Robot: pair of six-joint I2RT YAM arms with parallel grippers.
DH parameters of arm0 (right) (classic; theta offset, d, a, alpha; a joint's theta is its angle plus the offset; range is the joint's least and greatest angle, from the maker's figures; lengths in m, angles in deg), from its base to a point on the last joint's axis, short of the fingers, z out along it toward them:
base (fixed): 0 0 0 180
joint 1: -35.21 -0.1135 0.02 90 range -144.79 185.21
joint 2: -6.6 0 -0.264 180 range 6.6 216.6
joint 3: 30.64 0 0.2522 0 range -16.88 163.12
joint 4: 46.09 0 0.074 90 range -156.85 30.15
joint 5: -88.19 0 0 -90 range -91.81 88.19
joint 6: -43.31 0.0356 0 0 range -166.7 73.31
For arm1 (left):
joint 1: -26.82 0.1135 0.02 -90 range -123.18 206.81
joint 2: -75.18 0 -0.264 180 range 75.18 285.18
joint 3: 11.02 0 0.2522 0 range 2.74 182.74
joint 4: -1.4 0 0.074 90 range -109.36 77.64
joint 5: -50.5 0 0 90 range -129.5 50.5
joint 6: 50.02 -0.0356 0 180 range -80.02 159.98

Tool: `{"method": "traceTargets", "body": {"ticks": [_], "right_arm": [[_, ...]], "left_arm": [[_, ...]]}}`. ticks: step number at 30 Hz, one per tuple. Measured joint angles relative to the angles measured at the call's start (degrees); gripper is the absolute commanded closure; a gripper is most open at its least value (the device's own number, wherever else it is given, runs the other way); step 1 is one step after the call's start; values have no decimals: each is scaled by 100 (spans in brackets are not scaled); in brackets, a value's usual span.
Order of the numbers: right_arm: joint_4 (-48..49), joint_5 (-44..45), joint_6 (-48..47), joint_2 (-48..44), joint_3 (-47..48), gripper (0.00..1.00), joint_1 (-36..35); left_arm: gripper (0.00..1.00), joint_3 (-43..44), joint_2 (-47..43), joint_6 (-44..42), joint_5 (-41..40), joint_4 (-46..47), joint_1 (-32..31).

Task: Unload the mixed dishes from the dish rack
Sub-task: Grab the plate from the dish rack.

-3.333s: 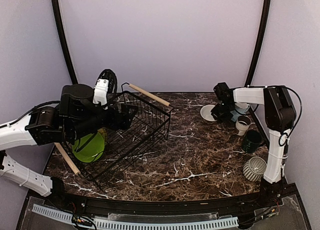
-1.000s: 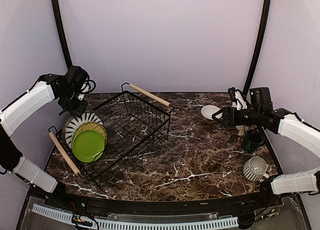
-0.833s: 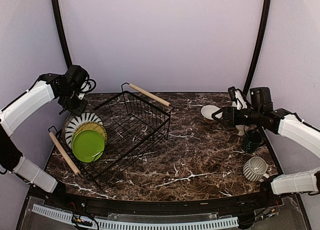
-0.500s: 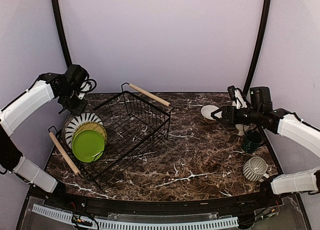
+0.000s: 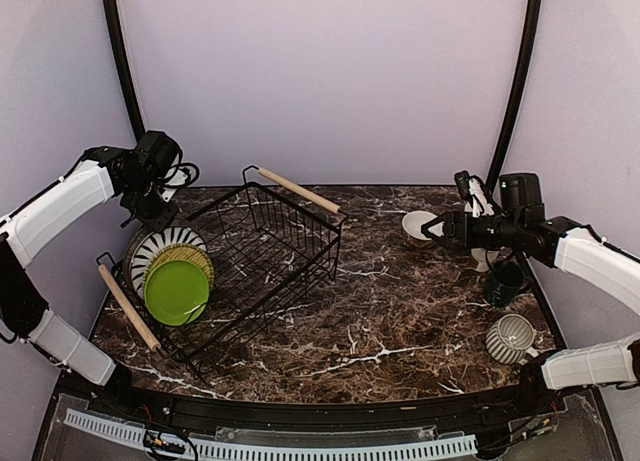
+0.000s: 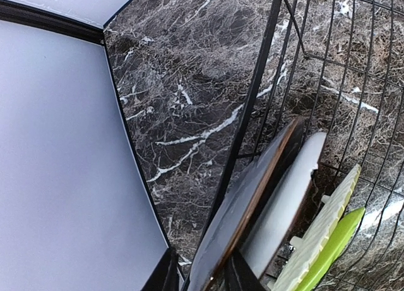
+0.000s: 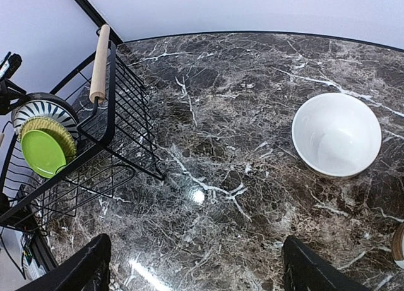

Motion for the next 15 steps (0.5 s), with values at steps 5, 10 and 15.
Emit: {"method": "traceTargets", "body": {"ticks": [5,10,15], "right_arm": [[26,-39,9,9,22,10,0],[28,-61,22,22,22,10,0],[31,-66,37,22,22,10,0]], "left_arm": [[72,0,179,-35,131,4,66],[75,0,313,-33,330,-50,146],[83,0,350,-35,306,-85,179]]}}
